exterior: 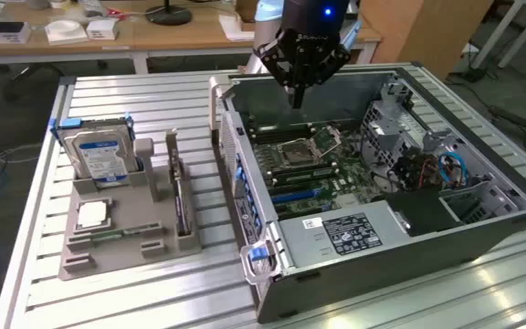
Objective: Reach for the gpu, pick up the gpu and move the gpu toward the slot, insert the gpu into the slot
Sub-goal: 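Reach for the gpu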
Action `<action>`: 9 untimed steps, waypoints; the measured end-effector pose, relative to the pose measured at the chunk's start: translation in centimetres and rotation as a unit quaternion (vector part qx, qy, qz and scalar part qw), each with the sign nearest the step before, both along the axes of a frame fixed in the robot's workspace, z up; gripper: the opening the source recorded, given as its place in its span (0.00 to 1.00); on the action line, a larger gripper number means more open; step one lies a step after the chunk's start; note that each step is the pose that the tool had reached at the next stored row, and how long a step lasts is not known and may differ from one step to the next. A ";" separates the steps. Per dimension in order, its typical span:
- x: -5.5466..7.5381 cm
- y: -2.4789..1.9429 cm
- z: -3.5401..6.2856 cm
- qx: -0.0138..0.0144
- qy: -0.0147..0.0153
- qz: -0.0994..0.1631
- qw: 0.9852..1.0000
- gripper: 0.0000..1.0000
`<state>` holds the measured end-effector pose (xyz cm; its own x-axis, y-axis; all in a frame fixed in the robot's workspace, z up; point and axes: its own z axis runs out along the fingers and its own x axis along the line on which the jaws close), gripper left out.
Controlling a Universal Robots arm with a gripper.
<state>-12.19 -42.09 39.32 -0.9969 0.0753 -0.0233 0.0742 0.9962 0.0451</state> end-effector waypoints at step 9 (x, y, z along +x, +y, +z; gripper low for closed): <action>-1.2 0.00 0.00 0.000 0.000 0.000 1.000 0.10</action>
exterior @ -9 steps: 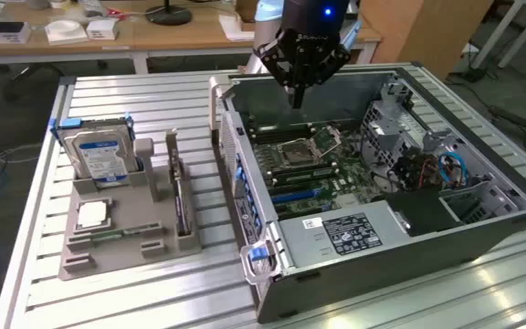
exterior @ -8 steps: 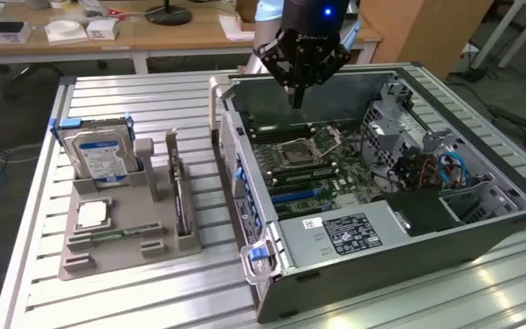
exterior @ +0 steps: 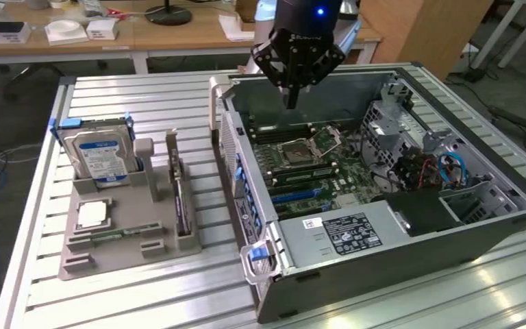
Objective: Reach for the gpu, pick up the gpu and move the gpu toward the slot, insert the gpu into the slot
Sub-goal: 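Reach for the gpu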
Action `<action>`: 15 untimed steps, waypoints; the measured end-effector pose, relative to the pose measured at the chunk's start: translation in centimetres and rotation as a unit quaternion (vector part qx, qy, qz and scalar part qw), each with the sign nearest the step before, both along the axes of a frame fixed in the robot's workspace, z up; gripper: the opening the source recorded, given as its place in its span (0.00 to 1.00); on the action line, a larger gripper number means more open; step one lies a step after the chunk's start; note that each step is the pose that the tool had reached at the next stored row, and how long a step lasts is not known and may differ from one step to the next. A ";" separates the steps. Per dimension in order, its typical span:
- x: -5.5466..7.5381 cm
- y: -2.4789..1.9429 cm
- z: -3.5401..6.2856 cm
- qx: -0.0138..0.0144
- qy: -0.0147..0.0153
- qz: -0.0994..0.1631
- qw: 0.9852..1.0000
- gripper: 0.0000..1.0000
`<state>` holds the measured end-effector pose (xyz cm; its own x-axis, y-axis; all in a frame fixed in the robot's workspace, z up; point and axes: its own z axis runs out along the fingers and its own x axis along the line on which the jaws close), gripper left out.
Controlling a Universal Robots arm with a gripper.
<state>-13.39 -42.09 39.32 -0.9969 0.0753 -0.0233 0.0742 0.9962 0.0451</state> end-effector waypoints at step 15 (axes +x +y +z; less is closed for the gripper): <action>-4.4 0.00 0.00 0.000 0.000 0.000 1.000 0.10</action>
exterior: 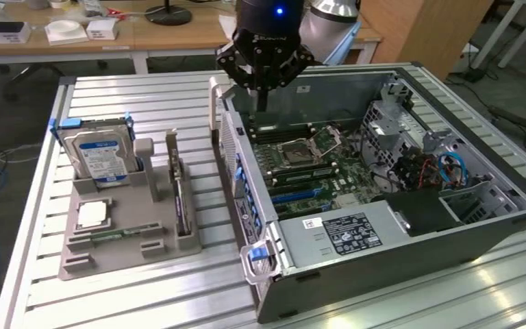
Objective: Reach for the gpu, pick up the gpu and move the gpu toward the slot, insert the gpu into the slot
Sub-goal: 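Reach for the gpu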
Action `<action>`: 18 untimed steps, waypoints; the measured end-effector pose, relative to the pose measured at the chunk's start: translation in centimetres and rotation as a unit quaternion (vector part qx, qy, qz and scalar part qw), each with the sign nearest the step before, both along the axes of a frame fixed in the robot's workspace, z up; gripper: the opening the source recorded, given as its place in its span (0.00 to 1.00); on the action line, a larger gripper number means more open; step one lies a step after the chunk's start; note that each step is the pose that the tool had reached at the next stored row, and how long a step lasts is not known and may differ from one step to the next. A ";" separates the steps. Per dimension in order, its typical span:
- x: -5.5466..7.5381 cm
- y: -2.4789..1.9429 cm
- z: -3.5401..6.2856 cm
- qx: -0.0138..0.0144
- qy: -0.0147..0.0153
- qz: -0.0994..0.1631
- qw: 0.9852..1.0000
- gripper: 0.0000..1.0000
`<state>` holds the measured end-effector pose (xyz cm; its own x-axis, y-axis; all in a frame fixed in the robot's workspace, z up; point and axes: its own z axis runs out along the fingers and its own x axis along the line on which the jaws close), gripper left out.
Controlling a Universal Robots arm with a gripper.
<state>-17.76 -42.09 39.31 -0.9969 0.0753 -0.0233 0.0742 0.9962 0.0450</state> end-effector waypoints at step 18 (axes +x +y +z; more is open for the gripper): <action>-5.9 0.00 -0.01 0.000 0.000 0.000 1.000 0.10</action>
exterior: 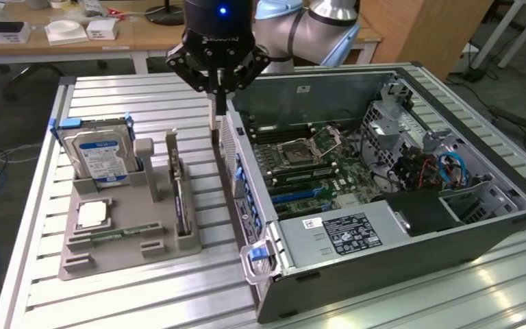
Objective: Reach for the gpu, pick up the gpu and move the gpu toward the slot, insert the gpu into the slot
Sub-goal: 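Reach for the gpu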
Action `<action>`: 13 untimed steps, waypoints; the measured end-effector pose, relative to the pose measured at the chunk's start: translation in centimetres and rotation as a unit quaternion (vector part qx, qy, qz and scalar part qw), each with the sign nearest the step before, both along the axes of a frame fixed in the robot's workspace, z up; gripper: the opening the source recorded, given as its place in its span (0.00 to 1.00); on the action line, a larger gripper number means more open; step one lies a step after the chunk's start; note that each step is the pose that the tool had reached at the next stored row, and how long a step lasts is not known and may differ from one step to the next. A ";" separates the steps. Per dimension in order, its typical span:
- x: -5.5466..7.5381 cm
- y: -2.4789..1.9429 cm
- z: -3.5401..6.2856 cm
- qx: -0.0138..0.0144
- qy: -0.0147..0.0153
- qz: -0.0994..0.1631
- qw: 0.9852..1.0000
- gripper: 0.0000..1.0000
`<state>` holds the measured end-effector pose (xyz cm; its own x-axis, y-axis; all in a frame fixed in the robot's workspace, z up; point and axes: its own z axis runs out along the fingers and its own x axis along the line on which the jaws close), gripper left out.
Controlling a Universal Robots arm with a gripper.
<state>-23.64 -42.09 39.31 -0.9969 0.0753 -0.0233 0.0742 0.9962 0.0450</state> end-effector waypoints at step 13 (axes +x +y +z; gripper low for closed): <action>-4.5 0.00 -0.01 0.000 0.000 0.000 1.000 0.10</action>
<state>-28.10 -42.09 39.30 -0.9969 0.0754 -0.0233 0.0743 0.9962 0.0450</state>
